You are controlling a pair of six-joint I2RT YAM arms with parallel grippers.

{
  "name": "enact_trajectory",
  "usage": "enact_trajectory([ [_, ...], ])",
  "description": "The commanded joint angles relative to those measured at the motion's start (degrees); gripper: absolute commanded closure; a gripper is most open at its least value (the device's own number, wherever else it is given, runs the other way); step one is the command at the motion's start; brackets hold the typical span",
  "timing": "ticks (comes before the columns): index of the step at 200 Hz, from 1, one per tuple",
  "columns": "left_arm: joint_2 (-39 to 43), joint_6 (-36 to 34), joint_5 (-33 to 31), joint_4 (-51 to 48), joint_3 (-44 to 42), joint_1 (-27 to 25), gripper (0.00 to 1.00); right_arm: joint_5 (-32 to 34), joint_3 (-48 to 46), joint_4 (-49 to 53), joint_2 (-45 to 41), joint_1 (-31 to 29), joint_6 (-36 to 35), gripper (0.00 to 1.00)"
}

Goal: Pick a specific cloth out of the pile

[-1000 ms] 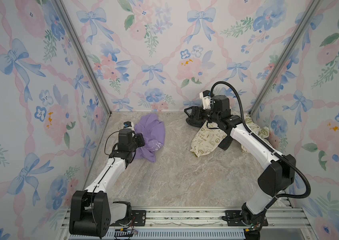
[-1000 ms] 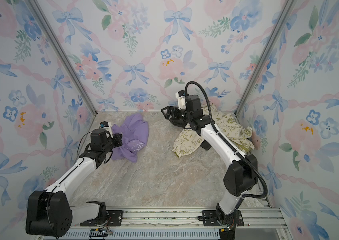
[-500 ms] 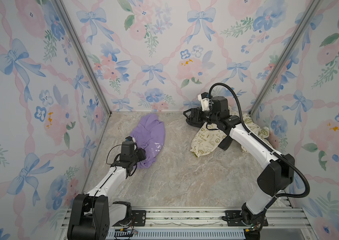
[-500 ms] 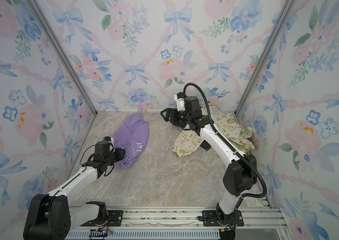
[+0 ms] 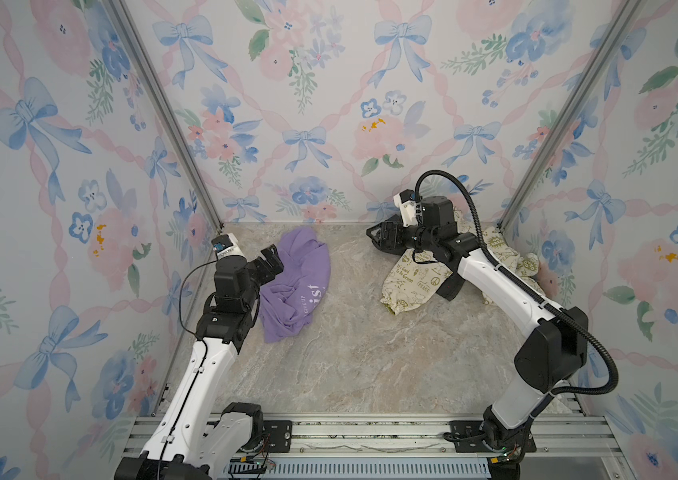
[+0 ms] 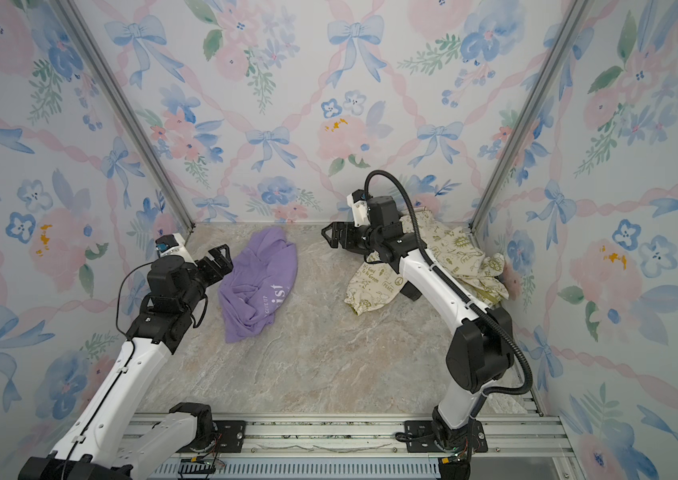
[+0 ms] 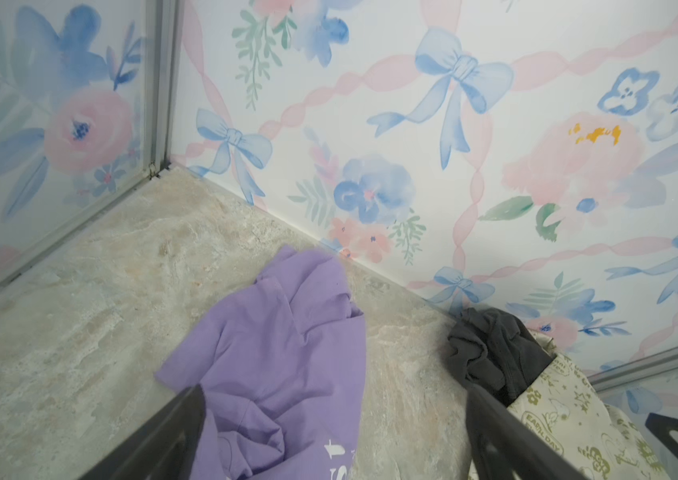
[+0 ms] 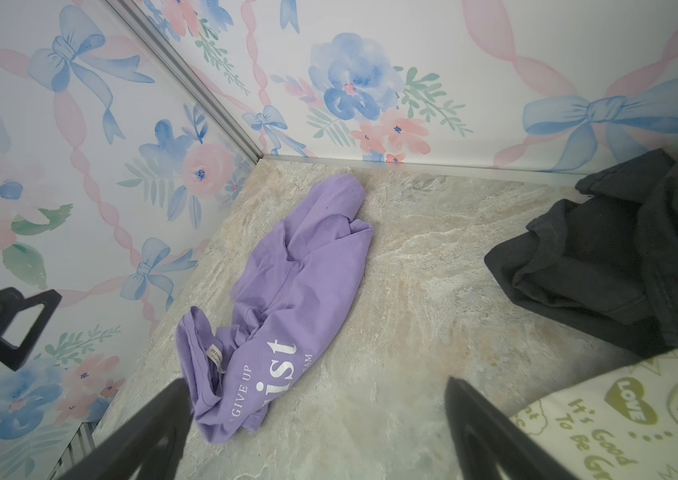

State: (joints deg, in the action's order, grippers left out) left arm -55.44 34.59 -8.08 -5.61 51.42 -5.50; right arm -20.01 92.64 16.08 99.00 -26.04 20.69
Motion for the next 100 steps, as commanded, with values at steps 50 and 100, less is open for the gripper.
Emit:
enact_trajectory([
  [50, -9.0, 1.4, 2.9, 0.1, 6.8, -2.9, 0.02, -0.7, -1.8, 1.1, -3.8, 0.6, -3.3, 0.03],
  [100, -19.2, 4.5, 8.5, 4.2, 2.5, -4.4, 0.02, -0.3, -4.0, 1.1, -6.8, 2.0, -3.5, 0.03],
])
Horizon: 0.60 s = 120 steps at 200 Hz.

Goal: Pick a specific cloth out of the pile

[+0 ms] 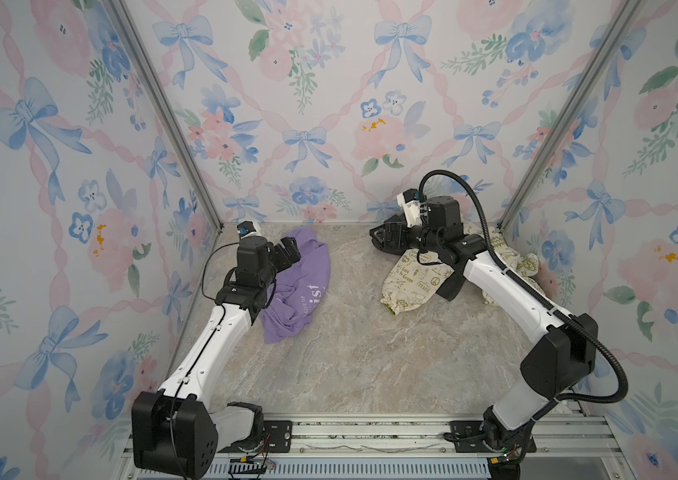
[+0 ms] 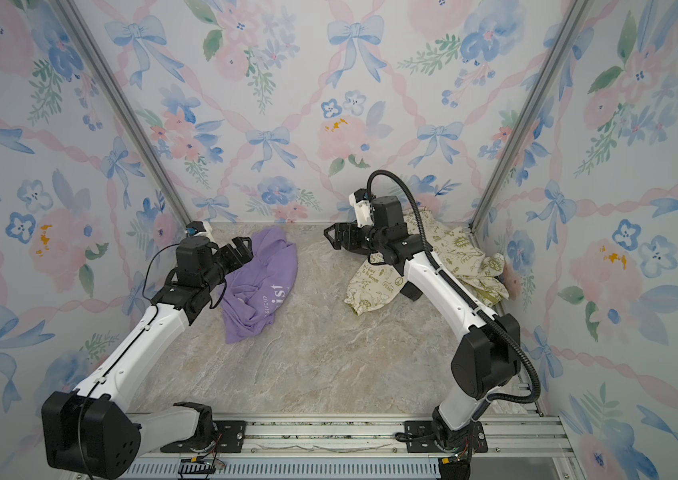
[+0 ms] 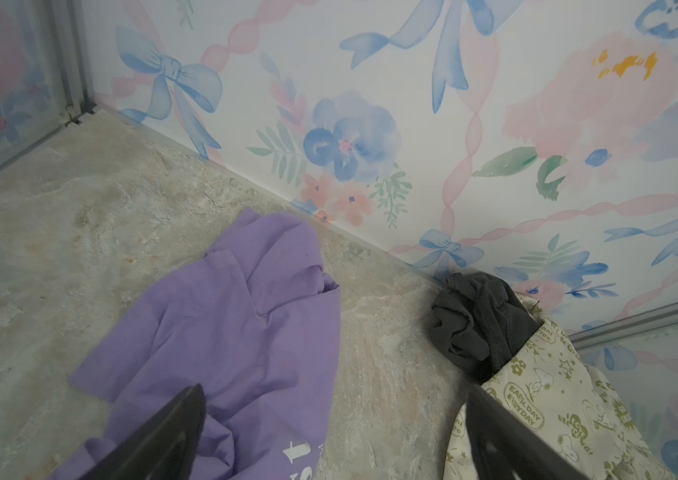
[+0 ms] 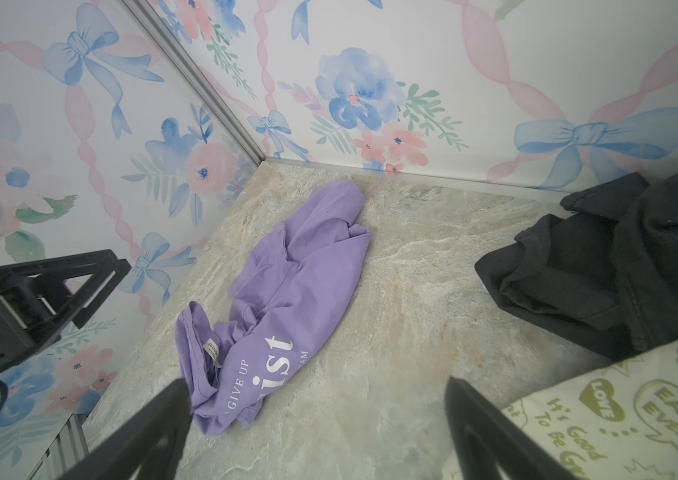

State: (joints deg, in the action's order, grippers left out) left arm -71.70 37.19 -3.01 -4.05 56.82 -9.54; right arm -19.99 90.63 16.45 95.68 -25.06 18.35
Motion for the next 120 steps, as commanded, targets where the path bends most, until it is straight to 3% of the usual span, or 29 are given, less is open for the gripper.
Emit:
enact_trajectory([
  [1, -3.0, 2.0, 3.4, 2.8, -3.1, -0.3, 0.02, -0.3, -2.1, 0.7, -3.6, 1.0, -1.1, 0.03],
  [120, -12.2, 1.2, 7.6, 9.4, -18.9, -0.2, 0.02, 0.7, -6.4, 0.7, -6.1, 1.7, -0.1, 0.03],
])
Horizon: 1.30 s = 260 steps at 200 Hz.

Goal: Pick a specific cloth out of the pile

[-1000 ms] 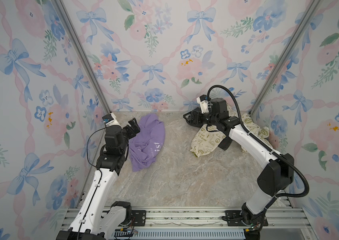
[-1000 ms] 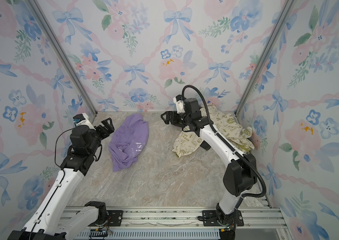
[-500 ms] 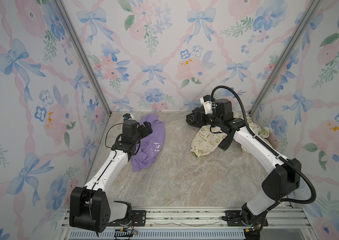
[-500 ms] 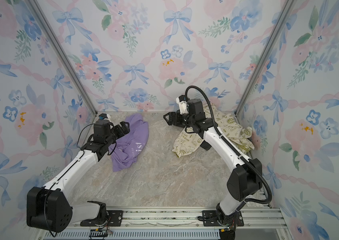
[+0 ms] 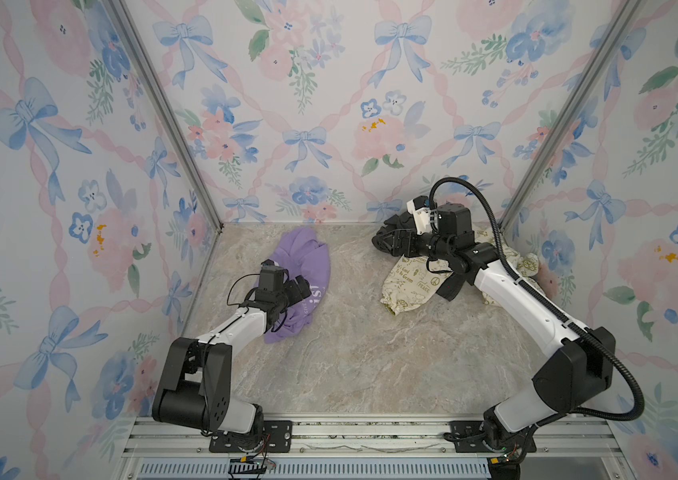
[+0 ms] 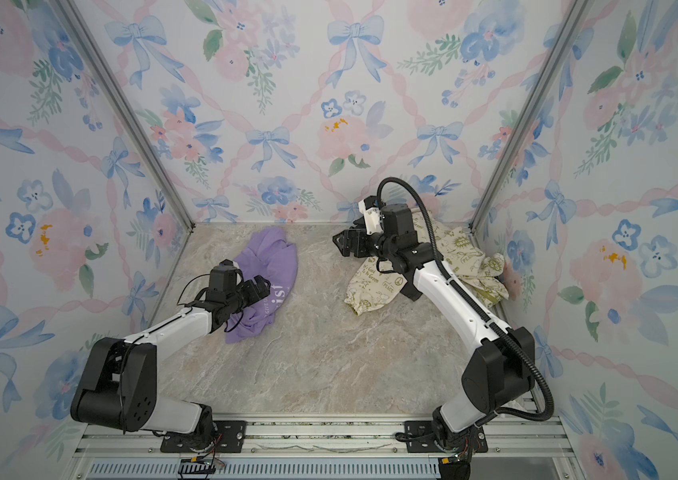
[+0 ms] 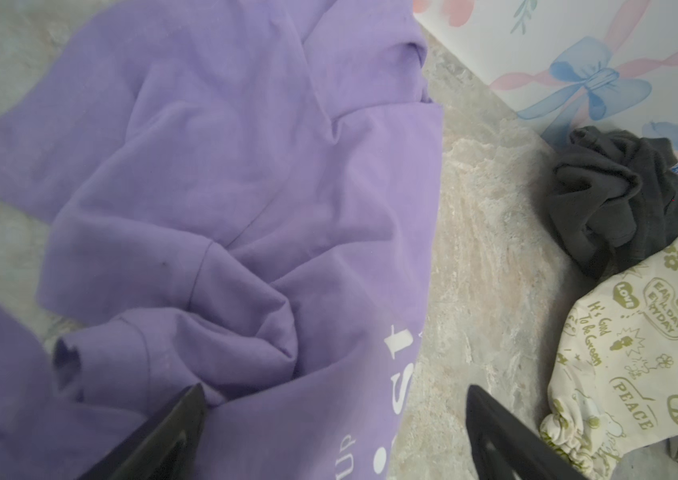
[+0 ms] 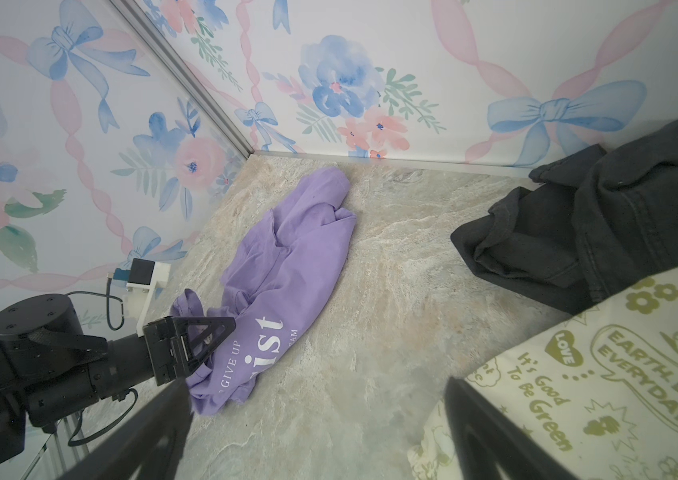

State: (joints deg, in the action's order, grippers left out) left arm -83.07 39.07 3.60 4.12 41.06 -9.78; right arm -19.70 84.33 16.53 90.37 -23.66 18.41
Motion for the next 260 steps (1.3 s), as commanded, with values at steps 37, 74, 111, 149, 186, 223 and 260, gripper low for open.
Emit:
enact_trajectory([
  [37, -2.8, -0.4, 1.4, 2.1, -7.1, 0.3, 0.02, 0.3, 0.5, 1.0, 0.0, 0.3, -0.2, 0.03],
  [74, -3.1, -0.5, 2.1, 2.1, -6.6, 0.6, 0.02, 0.0, 0.7, 1.4, 0.2, 0.4, -0.4, 0.03],
  [111, 1.4, -1.4, 0.2, 2.1, -2.5, 0.6, 0.02, -0.1, 0.6, 1.2, -0.3, 0.8, -0.6, 0.03],
  [149, 7.9, -5.5, -4.9, 2.6, 3.9, 0.6, 0.02, 0.0, -0.5, -0.1, -2.2, 2.1, -1.6, 0.03],
  [186, 14.1, -16.0, -8.8, 10.9, 4.1, 0.6, 0.02, 2.0, -4.4, -2.6, -6.3, 5.2, -2.7, 0.03],
  [223, 18.9, -22.9, -15.4, 24.8, -4.6, 0.7, 0.02, 7.6, -13.1, -6.0, -12.6, 9.4, -4.5, 0.03],
  [260, 17.6, -28.8, -20.0, 29.8, -10.2, 1.4, 0.02, 14.2, -24.4, -10.7, -18.6, 15.0, -6.6, 0.03],
])
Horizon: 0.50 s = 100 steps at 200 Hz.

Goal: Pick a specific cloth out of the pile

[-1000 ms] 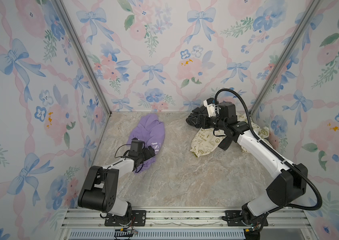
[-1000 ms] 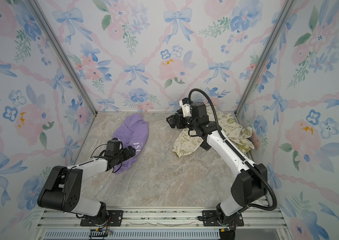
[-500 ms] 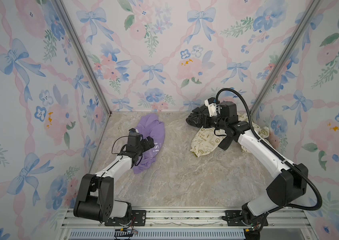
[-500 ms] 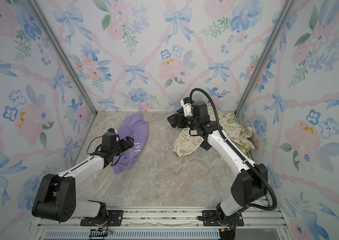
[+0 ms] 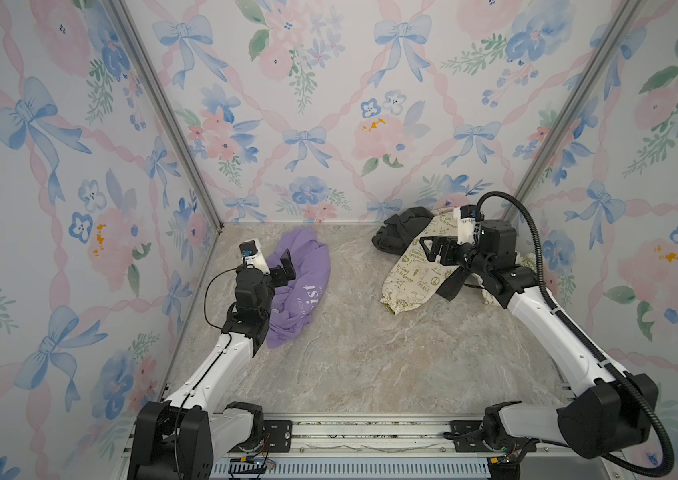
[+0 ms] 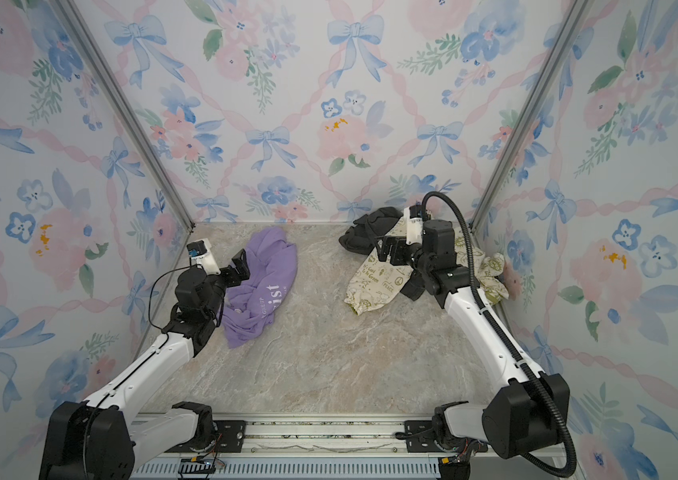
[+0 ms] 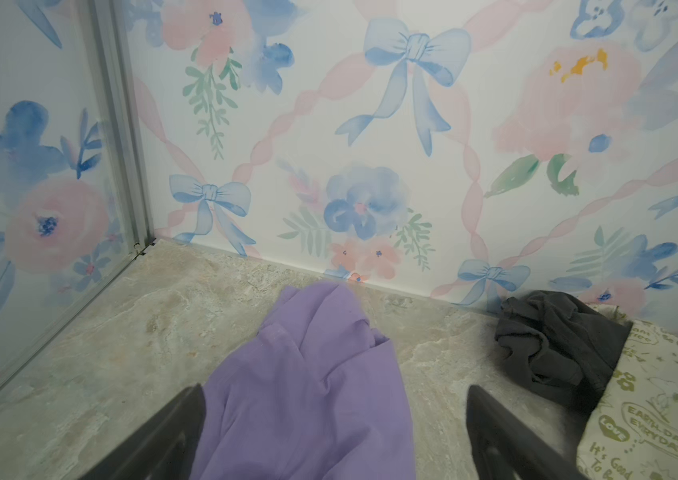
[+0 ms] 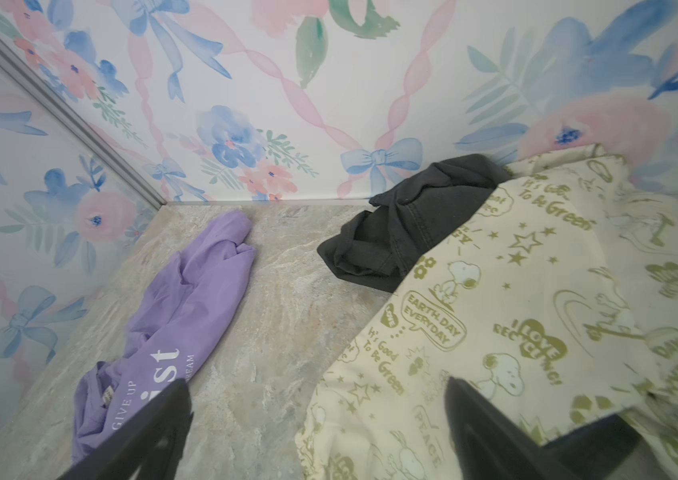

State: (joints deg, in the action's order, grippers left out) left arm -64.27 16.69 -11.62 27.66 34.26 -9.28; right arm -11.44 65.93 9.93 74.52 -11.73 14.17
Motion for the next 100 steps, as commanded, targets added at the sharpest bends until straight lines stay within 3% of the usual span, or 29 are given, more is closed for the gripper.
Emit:
enact_trajectory([
  [1, -1.3, -6.4, -4.8, 6.5, -3.6, 1.0, 0.02, 6.2, -6.3, -4.2, -2.9, 3.2, -2.4, 0.03],
  [60, -9.0, -9.5, -5.3, 20.3, -12.1, 5.0, 0.02, 11.1, -23.1, -13.0, -7.7, 9.8, -9.2, 0.03],
  [88, -13.2, -8.7, -5.6, 27.8, -14.4, 5.5, 0.02, 10.9, -32.0, -23.8, -8.2, 10.4, -11.7, 0.03],
  [100, -14.1, -8.6, -5.2, 26.6, -13.4, 5.8, 0.02, 11.5, -35.5, -29.3, -8.3, 10.4, -11.8, 0.03],
])
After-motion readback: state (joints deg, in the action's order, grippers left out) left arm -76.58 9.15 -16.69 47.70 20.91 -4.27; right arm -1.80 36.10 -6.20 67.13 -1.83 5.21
